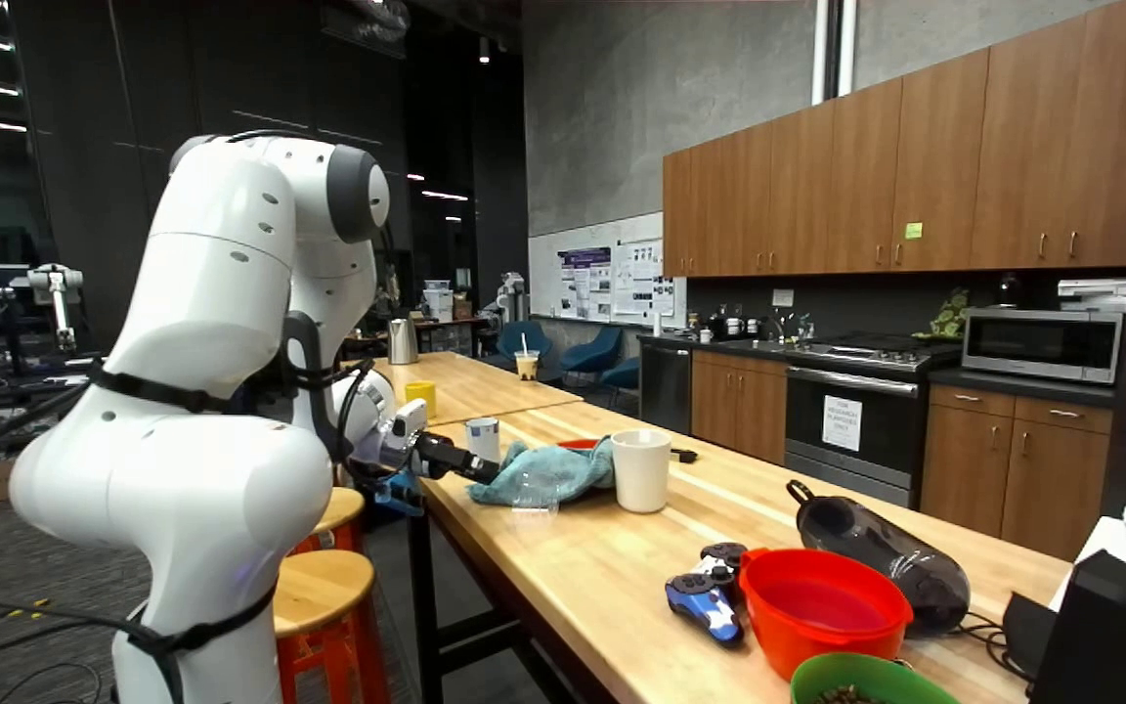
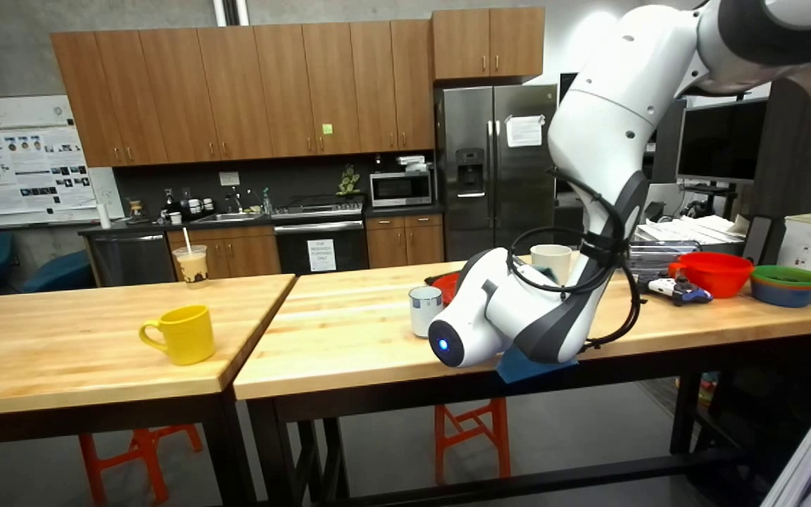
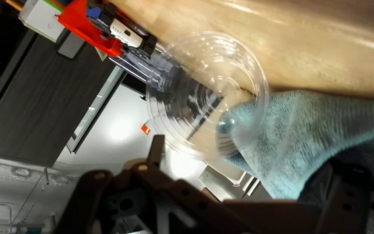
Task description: Lay the blue cloth over the cup
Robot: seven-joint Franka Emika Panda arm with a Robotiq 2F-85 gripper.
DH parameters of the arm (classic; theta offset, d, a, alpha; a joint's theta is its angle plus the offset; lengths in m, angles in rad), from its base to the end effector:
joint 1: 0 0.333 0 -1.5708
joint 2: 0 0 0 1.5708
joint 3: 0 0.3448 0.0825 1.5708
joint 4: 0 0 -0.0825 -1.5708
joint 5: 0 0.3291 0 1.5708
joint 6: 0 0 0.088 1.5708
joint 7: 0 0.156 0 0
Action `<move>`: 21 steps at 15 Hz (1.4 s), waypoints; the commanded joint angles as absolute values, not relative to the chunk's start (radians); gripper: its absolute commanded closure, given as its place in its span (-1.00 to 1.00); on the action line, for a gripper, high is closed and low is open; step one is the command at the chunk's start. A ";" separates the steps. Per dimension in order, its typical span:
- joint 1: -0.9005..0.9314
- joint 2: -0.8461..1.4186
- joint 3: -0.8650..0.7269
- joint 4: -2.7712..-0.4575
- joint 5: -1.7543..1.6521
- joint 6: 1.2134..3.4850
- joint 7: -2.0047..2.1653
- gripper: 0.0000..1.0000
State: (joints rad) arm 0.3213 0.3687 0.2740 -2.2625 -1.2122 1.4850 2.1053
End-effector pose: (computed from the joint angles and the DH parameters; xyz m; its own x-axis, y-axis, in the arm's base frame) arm 0.4333 0.1061 0.2759 0.5707 -0.0371 0.8203 -0.7933 -0.2829 0.5391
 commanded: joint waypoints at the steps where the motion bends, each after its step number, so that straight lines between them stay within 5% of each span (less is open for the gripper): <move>1: 0.316 0.425 0.255 -2.258 -1.195 1.443 2.140 -1.00; 2: 0.313 0.438 0.251 -2.257 -1.191 1.438 2.145 -1.00; 3: 0.311 0.447 0.248 -2.254 -1.190 1.434 2.150 -0.50; 6: 0.311 0.453 0.243 -2.254 -1.199 1.407 2.169 -0.22; 14: 0.315 0.449 0.238 -2.246 -1.231 1.351 2.177 0.98; 21: 0.314 0.425 0.226 -2.236 -1.381 1.255 2.174 0.99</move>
State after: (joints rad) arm 0.3165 0.4525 0.2372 -2.2262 -1.3037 1.2898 2.1709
